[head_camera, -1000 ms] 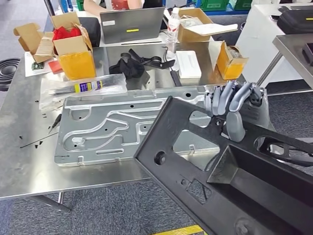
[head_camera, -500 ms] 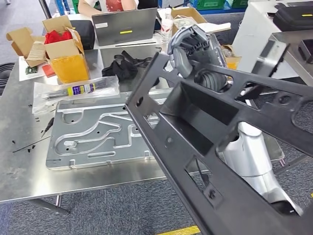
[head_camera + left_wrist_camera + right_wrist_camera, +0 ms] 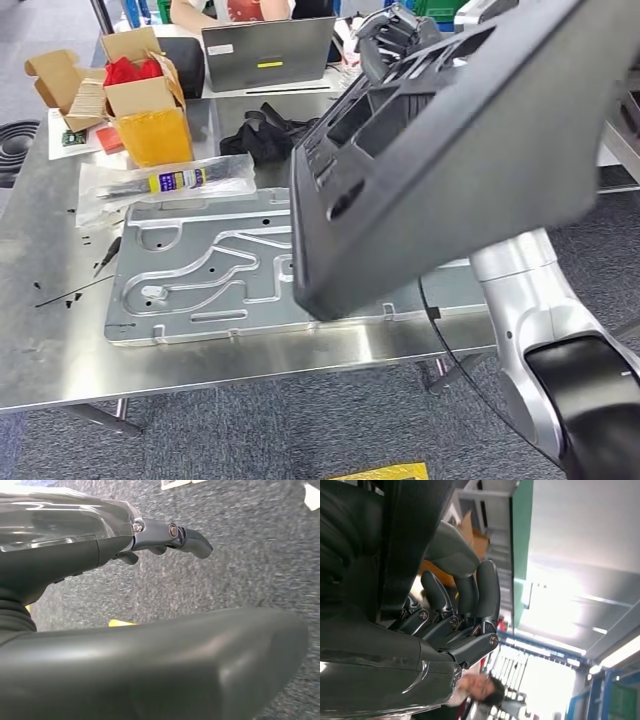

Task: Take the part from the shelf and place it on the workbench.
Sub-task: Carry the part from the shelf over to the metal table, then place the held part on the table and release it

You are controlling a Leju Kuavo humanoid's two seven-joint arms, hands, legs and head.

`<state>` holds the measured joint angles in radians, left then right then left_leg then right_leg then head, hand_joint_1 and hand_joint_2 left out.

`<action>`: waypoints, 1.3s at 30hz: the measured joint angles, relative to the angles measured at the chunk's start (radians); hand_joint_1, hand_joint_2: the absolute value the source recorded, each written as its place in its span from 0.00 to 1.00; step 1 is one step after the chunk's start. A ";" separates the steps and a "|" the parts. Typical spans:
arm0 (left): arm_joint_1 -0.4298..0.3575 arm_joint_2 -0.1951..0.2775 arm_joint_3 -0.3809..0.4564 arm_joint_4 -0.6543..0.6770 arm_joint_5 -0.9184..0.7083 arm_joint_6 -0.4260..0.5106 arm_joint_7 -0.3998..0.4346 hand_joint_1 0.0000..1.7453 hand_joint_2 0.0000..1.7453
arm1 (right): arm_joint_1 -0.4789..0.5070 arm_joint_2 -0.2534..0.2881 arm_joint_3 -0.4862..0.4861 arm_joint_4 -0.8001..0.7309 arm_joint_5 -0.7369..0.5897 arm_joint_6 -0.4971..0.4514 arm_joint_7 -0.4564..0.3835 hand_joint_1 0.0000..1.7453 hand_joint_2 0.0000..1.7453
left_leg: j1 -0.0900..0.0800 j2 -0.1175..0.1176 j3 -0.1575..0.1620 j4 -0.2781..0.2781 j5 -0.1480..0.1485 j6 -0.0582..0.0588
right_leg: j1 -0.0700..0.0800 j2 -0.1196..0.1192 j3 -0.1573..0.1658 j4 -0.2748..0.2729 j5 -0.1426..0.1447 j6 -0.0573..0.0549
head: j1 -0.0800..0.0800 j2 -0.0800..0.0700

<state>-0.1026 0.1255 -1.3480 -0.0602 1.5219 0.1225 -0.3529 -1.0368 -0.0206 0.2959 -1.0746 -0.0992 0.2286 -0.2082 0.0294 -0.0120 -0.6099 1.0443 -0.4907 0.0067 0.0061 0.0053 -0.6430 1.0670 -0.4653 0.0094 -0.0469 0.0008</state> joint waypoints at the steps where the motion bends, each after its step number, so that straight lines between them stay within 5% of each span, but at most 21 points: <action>1: -0.001 0.000 -0.004 0.000 0.000 0.000 -0.002 0.00 1.00 | -0.014 0.000 -0.009 0.024 0.024 -0.016 -0.003 1.00 1.00 | 0.000 0.000 0.000 -0.002 0.000 -0.003 | 0.003 0.001 0.011 -0.026 0.006 -0.004 | 0.000 0.000; 5: 0.001 0.000 -0.021 0.000 0.001 0.003 -0.006 0.00 1.00 | -0.036 -0.002 -0.040 0.081 0.186 -0.109 -0.018 1.00 1.00 | -0.001 0.002 -0.005 0.001 -0.010 -0.021 | 0.002 -0.002 0.019 -0.051 0.005 -0.023 | 0.000 0.000; 7: 0.000 0.000 -0.028 0.000 0.001 0.004 -0.006 0.00 1.00 | -0.029 -0.002 -0.052 0.073 0.307 -0.169 -0.011 1.00 1.00 | -0.002 0.004 -0.040 0.079 -0.058 -0.024 | -0.001 -0.004 0.024 -0.060 0.008 -0.031 | -0.001 0.000; 9: 0.001 0.000 -0.033 0.000 0.001 0.006 -0.007 0.00 1.00 | -0.005 -0.003 -0.067 0.048 0.434 -0.213 0.008 1.00 1.00 | -0.003 0.004 -0.105 0.215 -0.113 -0.026 | 0.002 -0.004 0.026 -0.060 0.006 -0.035 | -0.001 0.000; 11: 0.002 0.000 -0.038 0.000 0.001 0.007 -0.007 0.00 1.00 | 0.032 -0.006 -0.083 0.007 0.573 -0.246 0.025 1.00 1.00 | -0.004 0.004 -0.135 0.267 -0.111 -0.027 | 0.004 -0.003 0.029 -0.059 0.004 -0.036 | -0.001 0.000; 15: 0.002 0.000 -0.045 0.000 0.001 0.013 -0.011 0.00 1.00 | 0.088 -0.018 -0.099 -0.095 0.859 -0.298 0.056 1.00 1.00 | -0.004 0.005 -0.041 0.047 0.012 -0.020 | 0.007 0.001 0.033 -0.047 -0.010 -0.028 | -0.001 0.000; 19: 0.003 -0.001 -0.046 0.000 0.001 0.017 -0.023 0.00 1.00 | 0.148 -0.027 -0.095 -0.180 1.103 -0.303 0.072 1.00 1.00 | -0.006 0.005 -0.022 0.001 0.015 -0.007 | 0.009 0.002 0.027 -0.042 -0.014 -0.015 | 0.000 0.000; 21: 0.002 -0.002 -0.046 0.000 0.001 0.021 -0.032 0.00 1.00 | 0.177 -0.030 -0.087 -0.212 1.199 -0.305 0.079 1.00 1.00 | -0.001 0.004 -0.019 -0.003 0.017 0.001 | 0.007 0.001 0.016 -0.008 -0.040 -0.004 | 0.000 0.000; 24: 0.002 -0.003 -0.046 0.000 0.001 0.034 -0.050 0.00 1.00 | 0.216 -0.039 -0.053 -0.246 1.315 -0.305 0.095 1.00 1.00 | 0.001 0.004 -0.016 -0.005 0.016 0.007 | -0.004 -0.001 -0.066 0.173 -0.128 0.013 | 0.000 0.000; 26: 0.003 -0.003 -0.046 0.000 0.001 0.041 -0.056 0.00 1.00 | 0.248 -0.045 -0.024 -0.260 1.374 -0.302 0.107 1.00 1.00 | 0.001 0.004 -0.015 -0.005 0.016 0.007 | -0.009 -0.001 -0.102 0.243 -0.137 0.018 | 0.000 0.000; 27: 0.003 -0.004 -0.046 0.000 0.001 0.043 -0.060 0.00 1.00 | 0.260 -0.047 -0.008 -0.267 1.398 -0.299 0.116 1.00 1.00 | 0.001 0.004 -0.015 -0.005 0.015 0.007 | -0.011 -0.001 -0.093 0.218 -0.114 0.018 | 0.000 0.000; 29: 0.002 -0.006 -0.046 0.000 0.001 0.049 -0.069 0.00 1.00 | 0.274 -0.050 0.031 -0.284 1.451 -0.293 0.138 1.00 1.00 | 0.001 0.003 -0.012 -0.006 0.013 0.004 | -0.010 -0.001 -0.031 0.083 -0.043 0.013 | 0.000 0.000; 31: 0.001 -0.009 -0.046 0.000 0.001 0.053 -0.077 0.00 1.00 | 0.281 -0.051 0.074 -0.296 1.500 -0.284 0.160 1.00 1.00 | 0.000 0.003 -0.011 -0.007 0.013 -0.002 | -0.005 0.000 0.019 -0.023 -0.007 0.004 | 0.000 0.000; 36: 0.002 -0.012 -0.046 0.000 0.001 0.055 -0.090 0.00 1.00 | 0.290 -0.045 0.156 -0.295 1.553 -0.248 0.203 1.00 1.00 | -0.002 0.003 -0.018 0.007 -0.006 -0.025 | -0.005 -0.002 0.034 -0.060 -0.002 -0.022 | -0.001 0.000; 39: 0.001 -0.012 -0.046 0.000 0.001 0.054 -0.096 0.00 1.00 | 0.281 -0.029 0.185 -0.269 1.561 -0.223 0.226 1.00 1.00 | -0.004 0.004 -0.090 0.171 -0.093 -0.026 | -0.005 -0.004 0.037 -0.065 0.001 -0.032 | -0.001 0.000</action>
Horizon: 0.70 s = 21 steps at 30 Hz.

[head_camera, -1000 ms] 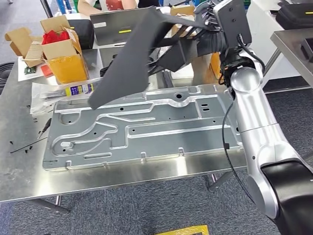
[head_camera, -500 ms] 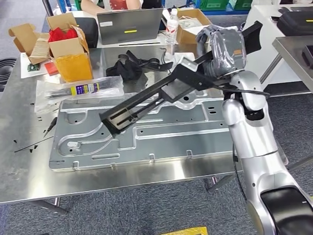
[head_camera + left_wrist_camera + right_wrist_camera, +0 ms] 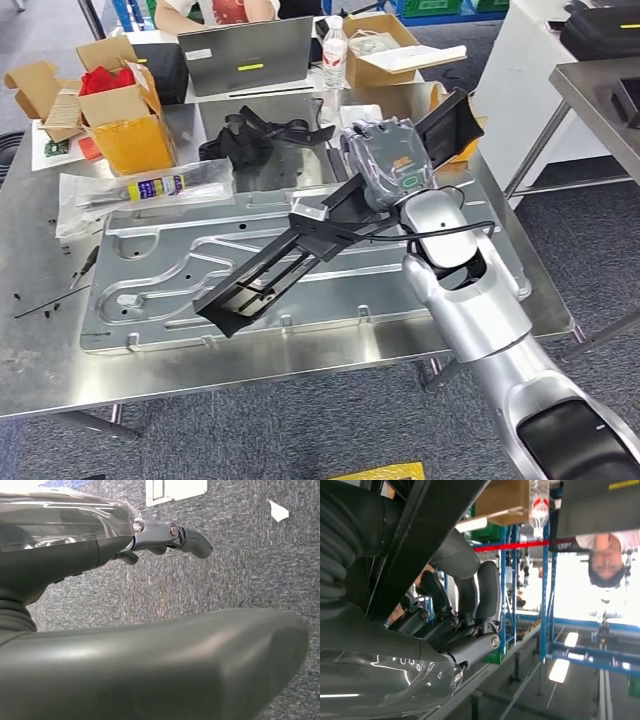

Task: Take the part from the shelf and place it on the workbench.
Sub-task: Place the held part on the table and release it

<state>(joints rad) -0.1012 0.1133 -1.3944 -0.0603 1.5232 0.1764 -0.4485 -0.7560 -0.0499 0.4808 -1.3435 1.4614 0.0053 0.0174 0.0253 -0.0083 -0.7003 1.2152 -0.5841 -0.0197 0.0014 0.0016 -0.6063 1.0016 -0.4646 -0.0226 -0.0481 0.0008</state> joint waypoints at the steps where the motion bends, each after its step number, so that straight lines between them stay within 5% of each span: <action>1: 0.001 0.000 0.000 0.000 0.000 -0.001 -0.002 0.00 1.00 | -0.002 0.006 0.007 0.015 0.000 0.007 0.005 1.00 1.00 | 0.000 0.000 -0.028 0.061 -0.021 -0.001 | 0.002 0.000 0.000 0.001 0.000 -0.001 | 0.000 0.000; 3: 0.001 0.000 -0.001 0.000 0.000 -0.005 -0.006 0.00 1.00 | -0.009 0.018 0.018 0.047 -0.002 0.019 0.012 1.00 1.00 | -0.001 0.000 -0.043 0.089 -0.012 -0.001 | 0.004 0.001 0.001 0.003 -0.002 -0.002 | 0.000 0.000; 7: -0.003 0.002 -0.007 0.000 0.000 -0.016 -0.013 0.00 1.00 | -0.051 0.053 0.034 0.121 -0.004 0.036 0.026 1.00 1.00 | -0.001 0.003 0.064 -0.144 0.104 0.005 | 0.009 0.007 -0.002 0.017 -0.010 0.006 | 0.000 0.000; 11: -0.003 0.001 -0.016 0.000 0.000 -0.026 -0.016 0.00 1.00 | -0.091 0.085 0.045 0.198 -0.002 0.050 0.039 0.00 0.00 | -0.003 0.002 0.075 -0.176 0.109 0.018 | 0.010 0.009 -0.009 0.024 -0.014 0.019 | 0.002 0.000; 13: -0.005 0.001 -0.022 0.000 0.000 -0.030 -0.019 0.00 1.00 | -0.113 0.103 0.051 0.240 0.000 0.056 0.046 0.00 0.00 | 0.002 0.002 0.076 -0.179 0.112 0.026 | 0.008 0.006 -0.025 0.066 -0.045 0.030 | 0.002 0.000; 17: -0.008 0.001 -0.030 0.000 0.000 -0.026 -0.017 0.00 1.00 | -0.148 0.147 0.063 0.332 0.001 0.065 0.060 0.00 0.00 | 0.003 0.003 0.077 -0.178 0.111 0.030 | -0.001 0.002 -0.131 0.305 -0.147 0.044 | 0.003 0.000; 19: -0.009 0.002 -0.032 0.000 0.000 -0.023 -0.014 0.00 0.50 | -0.160 0.172 0.067 0.373 0.000 0.066 0.064 0.00 0.00 | 0.002 0.002 0.079 -0.178 0.111 0.030 | -0.002 0.002 -0.123 0.279 -0.112 0.041 | 0.003 0.000; 21: -0.012 0.001 -0.034 0.000 0.000 -0.023 -0.014 0.00 0.00 | -0.180 0.197 0.071 0.408 -0.003 0.066 0.066 0.00 0.00 | 0.001 0.000 0.082 -0.179 0.109 0.028 | 0.002 0.003 -0.059 0.138 -0.040 0.028 | 0.003 0.000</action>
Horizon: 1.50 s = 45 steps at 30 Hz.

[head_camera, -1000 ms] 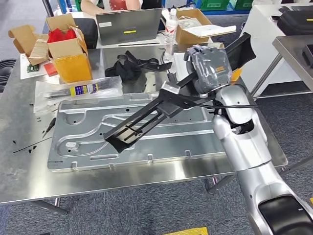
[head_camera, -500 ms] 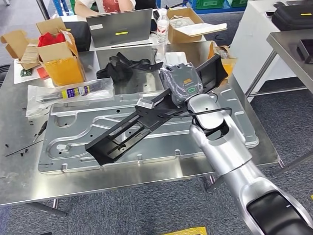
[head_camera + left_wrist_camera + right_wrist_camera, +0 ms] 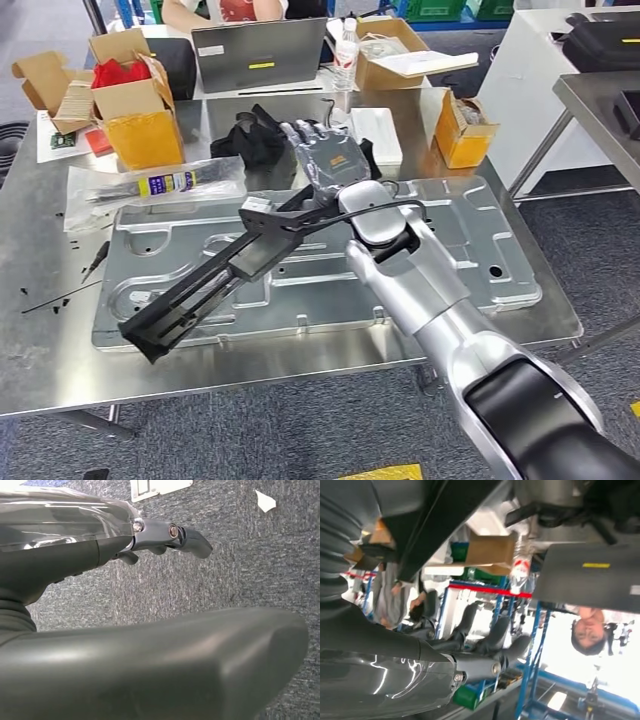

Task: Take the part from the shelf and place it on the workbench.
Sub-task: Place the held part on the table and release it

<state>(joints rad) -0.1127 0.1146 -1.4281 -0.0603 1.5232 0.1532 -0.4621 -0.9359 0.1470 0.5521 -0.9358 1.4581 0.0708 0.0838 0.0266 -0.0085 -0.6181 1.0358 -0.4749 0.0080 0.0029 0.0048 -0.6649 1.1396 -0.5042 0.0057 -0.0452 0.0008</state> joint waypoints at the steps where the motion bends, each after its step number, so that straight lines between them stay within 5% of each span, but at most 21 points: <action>1: -0.002 0.000 -0.002 0.000 0.000 -0.001 0.000 0.00 0.00 | -0.013 0.011 0.002 0.016 -0.003 -0.001 0.000 0.00 0.00 | 0.000 -0.001 0.000 -0.001 0.000 -0.002 | 0.003 0.000 0.027 -0.061 0.025 -0.007 | 0.000 0.000; 4: -0.003 0.000 -0.008 0.000 0.000 -0.005 0.003 0.00 0.00 | -0.038 0.033 0.005 0.060 -0.014 -0.004 -0.005 0.00 0.00 | 0.002 -0.001 -0.001 -0.007 0.003 -0.015 | 0.013 0.001 0.049 -0.117 0.036 -0.019 | 0.000 0.000; 7: -0.001 0.000 -0.012 0.000 0.000 0.000 0.013 0.00 0.00 | -0.049 0.048 0.007 0.089 -0.028 -0.012 -0.020 0.00 0.00 | 0.002 0.000 -0.012 0.015 -0.021 -0.027 | 0.005 -0.002 0.060 -0.143 0.043 -0.031 | -0.001 0.000; 10: 0.000 0.002 -0.013 0.000 0.000 0.004 0.017 0.00 0.00 | -0.058 0.054 0.007 0.115 -0.046 -0.024 -0.033 0.00 0.00 | 0.001 0.001 -0.092 0.188 -0.107 -0.031 | 0.005 -0.004 0.063 -0.150 0.046 -0.036 | -0.002 0.000; 12: 0.004 0.003 -0.014 0.000 0.000 0.005 0.018 0.00 0.00 | -0.057 0.053 0.006 0.126 -0.062 -0.029 -0.043 0.00 0.00 | 0.001 0.001 -0.129 0.262 -0.119 -0.035 | 0.005 -0.003 0.063 -0.147 0.045 -0.036 | -0.002 0.000; 13: 0.005 0.004 -0.014 0.000 0.000 0.005 0.018 0.00 0.00 | -0.058 0.051 0.004 0.130 -0.071 -0.033 -0.048 0.00 0.00 | 0.002 0.002 -0.121 0.242 -0.097 -0.037 | 0.005 -0.002 0.063 -0.145 0.043 -0.035 | -0.002 0.000; 16: 0.004 0.006 -0.015 0.000 0.000 0.005 0.016 0.00 0.00 | -0.066 0.043 -0.010 0.133 -0.102 -0.046 -0.062 0.00 0.00 | 0.007 0.003 -0.036 0.061 -0.008 -0.039 | 0.005 0.001 0.060 -0.125 0.030 -0.024 | -0.002 0.000; 18: 0.003 0.006 -0.016 0.000 0.000 0.005 0.013 0.00 0.00 | -0.072 0.033 -0.026 0.133 -0.130 -0.053 -0.070 0.00 0.00 | 0.005 0.002 -0.014 0.013 -0.001 -0.033 | 0.009 0.002 0.054 -0.114 0.025 -0.017 | -0.001 0.000; 22: 0.004 0.005 -0.024 0.000 -0.001 0.005 0.007 0.00 0.00 | -0.084 0.000 -0.082 0.132 -0.204 -0.070 -0.077 0.00 0.00 | 0.005 0.001 -0.012 0.010 0.002 -0.011 | 0.007 0.000 0.043 -0.085 0.001 -0.002 | 0.001 0.000; 25: 0.001 0.004 -0.034 0.000 -0.002 0.005 0.005 0.00 0.00 | -0.106 -0.034 -0.141 0.128 -0.253 -0.081 -0.089 0.00 0.00 | 0.006 0.001 -0.011 0.009 0.002 -0.002 | 0.001 -0.001 -0.035 0.092 -0.091 0.014 | 0.002 0.000; 27: 0.001 0.004 -0.041 0.000 -0.003 0.005 0.006 0.00 0.00 | -0.119 -0.057 -0.172 0.127 -0.265 -0.077 -0.093 0.00 0.00 | 0.006 0.000 -0.009 0.009 0.001 -0.001 | -0.001 -0.001 -0.079 0.182 -0.114 0.016 | 0.002 0.000; 29: 0.000 0.004 -0.047 0.000 -0.003 0.005 0.007 0.00 0.00 | -0.141 -0.077 -0.197 0.127 -0.264 -0.067 -0.093 0.00 0.00 | 0.004 -0.001 -0.006 0.009 0.000 0.000 | 0.000 0.000 -0.055 0.120 -0.063 0.010 | 0.002 0.000; 32: -0.003 0.001 -0.056 -0.001 -0.003 0.004 0.009 0.00 0.00 | -0.189 -0.094 -0.217 0.123 -0.254 -0.055 -0.086 0.00 0.00 | -0.001 -0.001 -0.005 0.008 -0.001 -0.002 | 0.008 0.000 0.034 -0.080 0.028 -0.011 | 0.002 0.000; 36: -0.004 -0.002 -0.065 -0.001 -0.003 -0.001 0.012 0.00 0.00 | -0.207 -0.101 -0.248 0.099 -0.299 -0.060 -0.100 0.00 0.00 | 0.000 -0.001 -0.004 -0.001 -0.001 -0.018 | 0.012 -0.002 0.052 -0.126 0.037 -0.021 | 0.002 0.000; 39: -0.003 -0.004 -0.067 -0.001 -0.001 -0.016 0.014 0.00 0.00 | -0.171 -0.091 -0.304 0.025 -0.525 -0.032 -0.191 0.00 0.00 | -0.001 0.001 -0.043 0.090 -0.062 -0.026 | 0.005 -0.007 0.061 -0.145 0.047 -0.030 | 0.001 0.000; 42: 0.001 -0.005 -0.067 -0.001 0.000 -0.033 0.008 0.00 0.00 | -0.043 -0.071 -0.392 -0.124 -1.004 0.098 -0.333 0.00 0.00 | -0.001 0.001 -0.121 0.260 -0.126 -0.031 | 0.008 -0.008 0.065 -0.145 0.044 -0.034 | 0.001 0.000; 43: 0.003 -0.006 -0.066 -0.001 0.000 -0.035 0.004 0.00 0.00 | 0.010 -0.065 -0.418 -0.182 -1.174 0.151 -0.363 0.00 0.00 | -0.001 0.001 -0.123 0.262 -0.115 -0.032 | 0.008 -0.008 0.066 -0.144 0.042 -0.034 | 0.001 0.000; 45: 0.008 -0.007 -0.058 -0.001 0.000 -0.036 -0.006 0.00 0.00 | 0.114 -0.058 -0.454 -0.297 -1.462 0.253 -0.391 0.00 0.00 | 0.000 0.001 -0.076 0.158 -0.049 -0.033 | 0.007 -0.008 0.070 -0.139 0.035 -0.030 | 0.001 0.000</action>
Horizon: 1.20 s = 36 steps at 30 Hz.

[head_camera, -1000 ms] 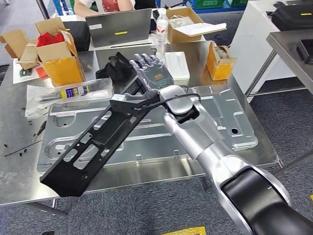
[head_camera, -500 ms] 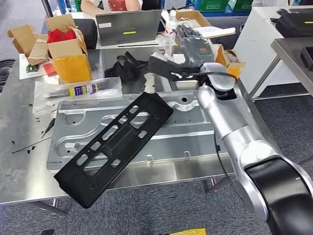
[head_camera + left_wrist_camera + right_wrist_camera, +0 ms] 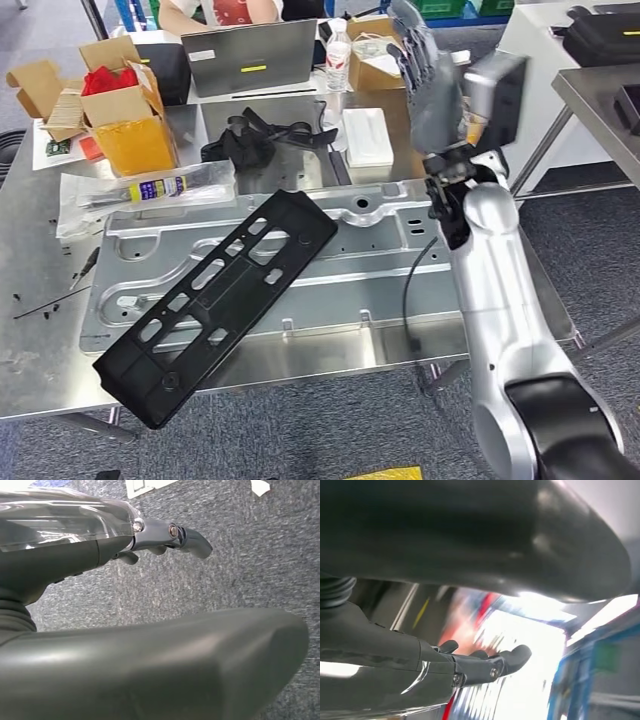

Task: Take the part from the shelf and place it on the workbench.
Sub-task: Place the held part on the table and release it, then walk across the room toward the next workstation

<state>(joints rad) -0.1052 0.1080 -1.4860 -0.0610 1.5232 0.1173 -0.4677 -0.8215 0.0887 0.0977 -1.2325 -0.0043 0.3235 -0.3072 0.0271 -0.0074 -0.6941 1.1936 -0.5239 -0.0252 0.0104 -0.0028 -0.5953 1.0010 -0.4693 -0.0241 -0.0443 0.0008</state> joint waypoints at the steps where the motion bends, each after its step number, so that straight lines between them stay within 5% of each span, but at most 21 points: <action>1: 0.002 0.000 0.007 0.000 0.000 0.000 -0.004 0.00 0.00 | 0.053 0.001 -0.011 -0.059 -0.121 0.050 -0.011 0.00 0.00 | 0.000 0.000 0.032 -0.065 0.027 0.001 | 0.002 0.001 0.000 0.005 -0.005 0.004 | 0.000 0.000; 3: 0.007 -0.001 0.027 0.000 0.000 0.001 -0.012 0.00 0.00 | 0.168 0.001 -0.020 -0.180 -0.287 0.129 -0.038 0.00 0.00 | 0.000 0.000 0.069 -0.141 0.046 0.007 | 0.005 0.002 -0.004 0.015 -0.013 0.012 | 0.001 0.000; 7: 0.016 -0.003 0.070 0.000 0.000 0.001 -0.024 0.00 0.00 | 0.385 -0.002 -0.013 -0.392 -0.387 0.219 -0.100 0.00 0.00 | 0.001 -0.001 0.078 -0.154 0.039 0.027 | 0.005 0.004 -0.007 0.029 -0.031 0.026 | 0.001 0.000; 9: 0.017 -0.004 0.095 0.000 0.000 0.000 -0.032 0.00 0.00 | 0.465 -0.007 -0.007 -0.467 -0.383 0.236 -0.128 0.00 0.00 | 0.003 0.000 0.082 -0.156 0.039 0.035 | 0.000 0.004 -0.036 0.105 -0.081 0.039 | 0.001 0.000; 12: 0.019 -0.004 0.133 0.000 0.000 -0.001 -0.044 0.00 0.00 | 0.573 -0.017 -0.004 -0.542 -0.366 0.252 -0.169 0.00 0.00 | 0.003 0.000 0.083 -0.156 0.037 0.039 | -0.008 0.004 -0.119 0.290 -0.161 0.050 | 0.002 0.000; 14: 0.021 -0.004 0.148 0.000 0.000 0.001 -0.046 0.00 0.00 | 0.624 -0.022 -0.004 -0.570 -0.361 0.260 -0.184 0.00 0.00 | 0.002 0.000 0.084 -0.156 0.037 0.039 | -0.010 0.004 -0.112 0.272 -0.134 0.050 | 0.002 0.000; 16: 0.020 -0.004 0.159 0.000 0.000 0.006 -0.046 0.00 0.00 | 0.651 -0.025 -0.003 -0.592 -0.360 0.266 -0.191 0.00 0.00 | 0.002 0.000 0.086 -0.157 0.036 0.038 | -0.009 0.004 -0.041 0.128 -0.067 0.042 | 0.002 0.000; 18: 0.019 -0.005 0.164 0.000 0.000 0.014 -0.047 0.00 0.00 | 0.669 -0.027 -0.003 -0.606 -0.359 0.268 -0.194 0.00 0.00 | 0.000 0.000 0.087 -0.158 0.036 0.032 | -0.004 0.005 0.009 0.024 -0.031 0.033 | 0.001 0.000; 22: 0.020 -0.005 0.168 0.000 0.000 0.024 -0.048 0.00 0.00 | 0.702 -0.030 -0.004 -0.618 -0.364 0.272 -0.195 0.00 0.00 | 0.001 0.000 0.089 -0.159 0.031 0.012 | -0.004 0.004 0.015 0.003 -0.018 0.016 | 0.001 0.000; 24: 0.020 -0.005 0.168 0.000 0.000 0.027 -0.048 0.00 0.00 | 0.709 -0.030 -0.005 -0.622 -0.368 0.274 -0.195 0.00 0.00 | 0.000 0.000 0.067 -0.102 -0.017 0.007 | -0.009 0.001 0.016 -0.006 -0.009 0.004 | 0.001 0.000; 26: 0.021 -0.005 0.168 0.000 0.000 0.029 -0.048 0.00 0.00 | 0.720 -0.030 -0.006 -0.623 -0.371 0.275 -0.195 0.00 0.00 | -0.001 0.001 0.017 0.027 -0.087 0.004 | -0.007 0.000 0.013 -0.005 -0.006 0.000 | 0.000 0.000; 28: 0.023 -0.005 0.168 0.000 0.000 0.031 -0.047 0.00 0.00 | 0.733 -0.030 -0.007 -0.624 -0.374 0.275 -0.195 0.00 0.00 | -0.001 0.001 -0.008 0.108 -0.112 0.001 | -0.006 -0.001 0.011 -0.003 -0.005 -0.001 | 0.000 0.000; 29: 0.024 -0.004 0.168 0.000 0.000 0.032 -0.047 0.00 0.00 | 0.737 -0.030 -0.007 -0.624 -0.375 0.275 -0.195 0.00 0.00 | -0.001 0.001 0.006 0.091 -0.096 0.000 | -0.006 0.000 0.010 -0.001 -0.005 -0.001 | 0.000 0.000; 33: 0.019 -0.003 0.168 0.000 0.000 0.033 -0.047 0.00 0.00 | 0.743 -0.030 -0.010 -0.636 -0.379 0.275 -0.195 0.00 0.00 | 0.000 0.001 0.131 -0.142 -0.003 0.006 | -0.002 0.004 0.000 0.019 -0.007 0.011 | 0.001 0.000; 36: 0.020 -0.003 0.167 0.000 0.000 0.034 -0.047 0.00 0.00 | 0.747 -0.030 -0.011 -0.647 -0.380 0.276 -0.195 0.00 0.00 | -0.004 0.002 0.133 -0.160 0.005 0.021 | -0.001 0.007 -0.008 0.023 -0.001 0.027 | 0.002 0.000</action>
<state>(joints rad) -0.0850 0.1049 -1.3187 -0.0610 1.5236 0.1516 -0.5148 -0.0743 0.0590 0.0871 -1.8796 -0.3845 0.5993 -0.5024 0.0229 -0.0057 -0.5611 1.0335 -0.5187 -0.0037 0.0095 0.0044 -0.6036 1.0244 -0.4699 0.0028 -0.0423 0.0008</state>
